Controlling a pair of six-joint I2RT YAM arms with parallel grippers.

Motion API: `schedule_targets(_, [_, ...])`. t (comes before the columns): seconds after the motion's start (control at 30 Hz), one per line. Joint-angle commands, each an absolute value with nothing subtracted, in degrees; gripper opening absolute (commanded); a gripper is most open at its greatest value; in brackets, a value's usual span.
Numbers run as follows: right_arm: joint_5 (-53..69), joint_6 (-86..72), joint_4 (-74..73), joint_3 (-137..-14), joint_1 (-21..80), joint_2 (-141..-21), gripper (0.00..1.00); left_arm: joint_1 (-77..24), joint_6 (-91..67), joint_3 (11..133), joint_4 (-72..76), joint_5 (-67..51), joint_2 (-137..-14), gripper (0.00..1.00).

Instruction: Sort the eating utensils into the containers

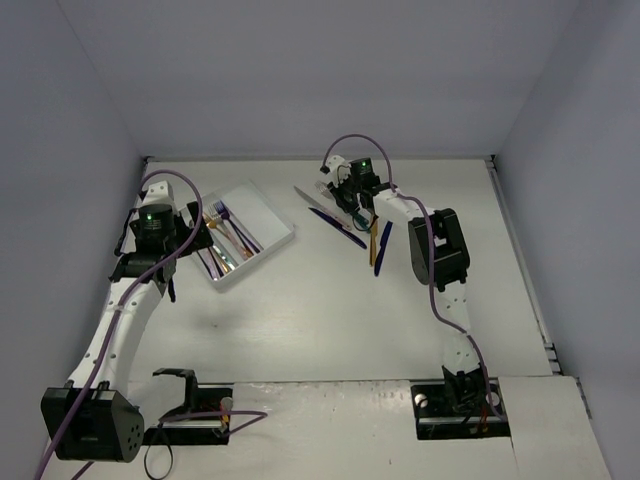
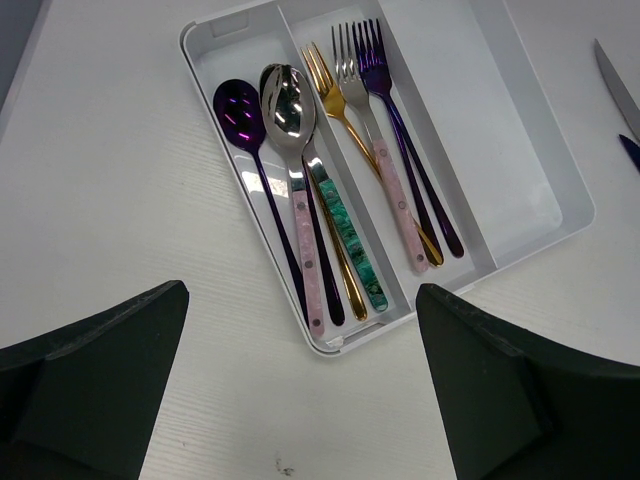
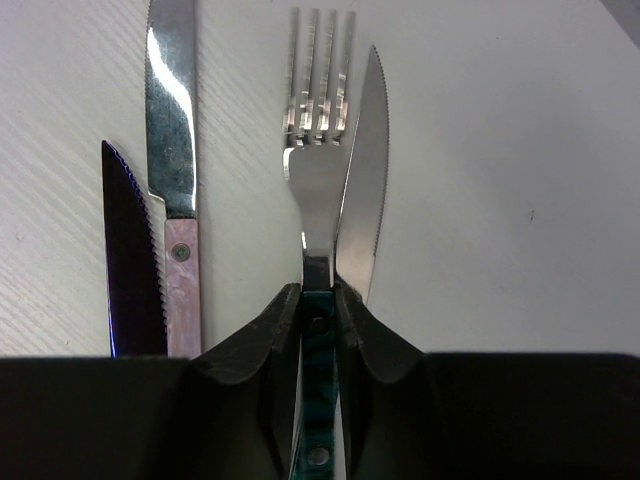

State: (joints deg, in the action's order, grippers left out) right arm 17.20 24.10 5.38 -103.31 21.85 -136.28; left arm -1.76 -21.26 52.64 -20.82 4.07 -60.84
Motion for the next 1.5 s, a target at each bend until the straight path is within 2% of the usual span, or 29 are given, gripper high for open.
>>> schedule_targets(0.0, [15.01, 23.84, 6.21, -103.29, 22.24, -129.57, 0.12, -1.64, -21.42, 53.96, -18.9, 3.52, -60.41, 0.97])
schedule_targets(0.2, [13.26, 22.87, 6.24, -101.53, 22.24, -125.53, 0.0, -1.58, -21.62, 53.87, -18.62, 3.14, -60.11, 0.97])
schedule_targets(0.47, [11.01, 17.17, 6.24, -98.56, 22.49, -118.3, 0.0, -1.67, -21.96, 53.38, -17.09, 0.07, -59.08, 0.97])
schedule_targets(0.63, [6.35, 8.12, 6.59, -94.18, 24.51, -110.89, 0.0, -3.06, -23.92, 52.38, -11.83, -11.35, -59.21, 0.97])
schedule_targets(0.83, [-4.67, -3.07, 8.46, -87.57, 30.25, -101.84, 0.0, -11.83, -30.48, 50.14, -2.04, -20.16, -58.34, 0.97])
schedule_targets(0.93, [-7.53, -10.58, 10.11, -83.57, 32.67, -97.61, 0.0, -18.57, -33.24, 48.83, 4.14, -20.28, -58.04, 0.97])
schedule_targets(1.07, [-10.52, -18.9, 13.1, -78.06, 34.98, -90.68, 0.0, -25.62, -35.12, 50.44, 4.72, -18.72, -60.44, 0.97])
schedule_targets(1.27, [-13.61, -28.61, 19.8, -67.38, 38.72, -82.77, 0.0, -32.35, -38.28, 53.18, 9.21, -17.29, -65.31, 0.96])
schedule_targets(1.47, [-15.84, -34.39, 23.34, -61.42, 41.09, -78.4, 0.0, -35.68, -39.26, 56.01, 10.51, -14.77, -69.1, 0.9])
